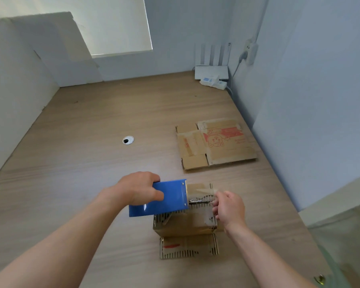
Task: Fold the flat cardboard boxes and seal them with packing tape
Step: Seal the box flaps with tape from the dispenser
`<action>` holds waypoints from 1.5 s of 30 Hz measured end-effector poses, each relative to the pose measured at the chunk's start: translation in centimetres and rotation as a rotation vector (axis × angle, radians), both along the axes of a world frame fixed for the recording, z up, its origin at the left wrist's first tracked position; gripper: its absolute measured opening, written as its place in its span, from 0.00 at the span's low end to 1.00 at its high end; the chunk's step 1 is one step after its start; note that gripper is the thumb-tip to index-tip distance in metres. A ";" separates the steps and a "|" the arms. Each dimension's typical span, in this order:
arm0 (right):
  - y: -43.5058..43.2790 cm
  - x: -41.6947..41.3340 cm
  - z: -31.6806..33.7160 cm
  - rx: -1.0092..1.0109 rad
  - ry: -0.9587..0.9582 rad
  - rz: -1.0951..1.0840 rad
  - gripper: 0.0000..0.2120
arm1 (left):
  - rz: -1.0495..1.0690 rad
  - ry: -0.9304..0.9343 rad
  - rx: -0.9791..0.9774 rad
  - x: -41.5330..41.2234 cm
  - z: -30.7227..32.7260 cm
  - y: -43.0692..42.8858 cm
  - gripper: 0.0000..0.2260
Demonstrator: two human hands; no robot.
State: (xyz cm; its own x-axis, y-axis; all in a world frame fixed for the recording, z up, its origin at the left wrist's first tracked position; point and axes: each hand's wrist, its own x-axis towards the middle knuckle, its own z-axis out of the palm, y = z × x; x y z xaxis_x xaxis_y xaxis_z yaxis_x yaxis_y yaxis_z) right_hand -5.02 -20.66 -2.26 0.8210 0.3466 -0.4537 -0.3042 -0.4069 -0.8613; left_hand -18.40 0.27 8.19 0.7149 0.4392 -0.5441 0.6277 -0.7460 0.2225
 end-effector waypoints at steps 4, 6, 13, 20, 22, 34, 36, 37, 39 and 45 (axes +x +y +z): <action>-1.1 -0.4 -0.5 -0.022 0.021 -0.022 0.16 | -0.042 0.078 0.043 2.1 0.0 -0.3 0.11; -1.4 -0.5 -0.7 -0.026 0.050 -0.037 0.15 | -0.045 0.103 0.038 2.9 0.0 -0.4 0.13; -1.3 0.0 -1.9 -0.122 0.010 0.031 0.19 | -0.050 0.157 0.044 4.1 -0.2 -0.6 0.14; -0.4 -0.4 -1.4 -0.431 -0.225 0.246 0.16 | -0.036 0.155 0.065 4.3 -0.3 -0.8 0.14; -0.4 -0.6 -0.9 -0.435 -0.338 0.202 0.11 | -0.038 0.154 0.066 4.3 -0.4 -0.9 0.13; -1.4 -2.2 -1.6 -0.163 -0.176 0.554 0.34 | -0.033 0.162 0.053 4.4 -0.4 -0.8 0.13; -1.0 -2.1 -1.7 -0.100 -0.073 0.499 0.37 | -0.028 0.159 0.056 4.5 -0.5 -0.8 0.13; -0.9 -1.8 -1.6 -0.072 -0.015 0.481 0.39 | -0.023 0.159 0.051 4.6 -0.4 -0.8 0.13; -1.0 -1.1 -1.6 -0.053 0.094 0.472 0.45 | -0.021 0.162 0.040 4.7 -0.3 -0.7 0.13; -2.2 1.2 0.7 -0.377 -0.568 0.952 0.67 | -0.006 0.165 0.004 4.4 0.0 -0.5 0.12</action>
